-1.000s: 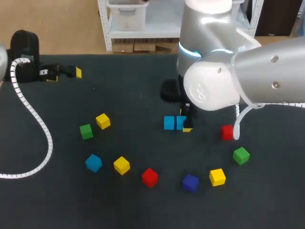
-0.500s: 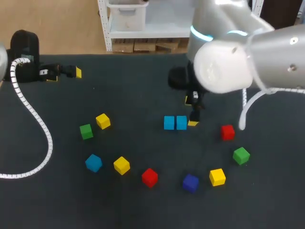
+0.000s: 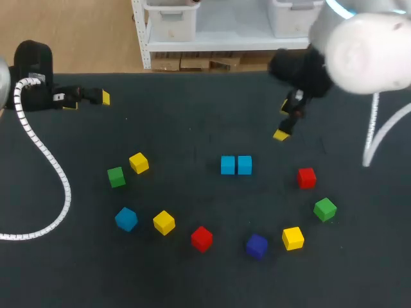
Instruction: Place the blue cubes, place green cubes on the blue cubes, place the yellow cubes on the green cubes, then place the red cubes on the yellow cubes, and place purple cube on the red cubes.
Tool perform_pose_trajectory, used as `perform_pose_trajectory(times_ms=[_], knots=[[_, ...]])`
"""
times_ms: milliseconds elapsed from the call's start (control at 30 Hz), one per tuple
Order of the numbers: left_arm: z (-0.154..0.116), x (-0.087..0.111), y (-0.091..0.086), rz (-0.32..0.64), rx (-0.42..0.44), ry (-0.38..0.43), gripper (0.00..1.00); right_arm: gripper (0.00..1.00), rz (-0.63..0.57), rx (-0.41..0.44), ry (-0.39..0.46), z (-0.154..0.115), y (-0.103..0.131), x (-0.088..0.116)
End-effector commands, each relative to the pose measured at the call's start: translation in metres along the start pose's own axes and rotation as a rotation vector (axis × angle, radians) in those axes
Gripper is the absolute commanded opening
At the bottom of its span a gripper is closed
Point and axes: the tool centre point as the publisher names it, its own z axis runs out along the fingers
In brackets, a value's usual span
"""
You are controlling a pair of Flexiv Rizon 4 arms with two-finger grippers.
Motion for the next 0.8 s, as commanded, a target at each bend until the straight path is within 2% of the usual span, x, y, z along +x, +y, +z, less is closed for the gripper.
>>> perform_pose_trajectory(times_ms=[33, 267, 467, 800], knots=[[0.000, 0.001, 0.001, 0.001, 0.005, -0.004, 1.00, 1.00, 0.046, 0.016, -0.143, -0.024, 0.000, 0.017], [0.000, 0.001, 0.001, 0.001, 0.005, -0.004, 1.00, 1.00, 0.098, 0.049, -0.223, -0.041, -0.002, 0.030], [0.000, 0.001, 0.001, 0.001, 0.005, -0.004, 1.00, 1.00, 0.149, 0.044, -0.276, -0.046, 0.000, 0.039], [0.000, 0.001, 0.001, 0.001, 0.005, -0.004, 1.00, 1.00, 0.184, 0.066, -0.294, -0.044, 0.000, 0.045]])
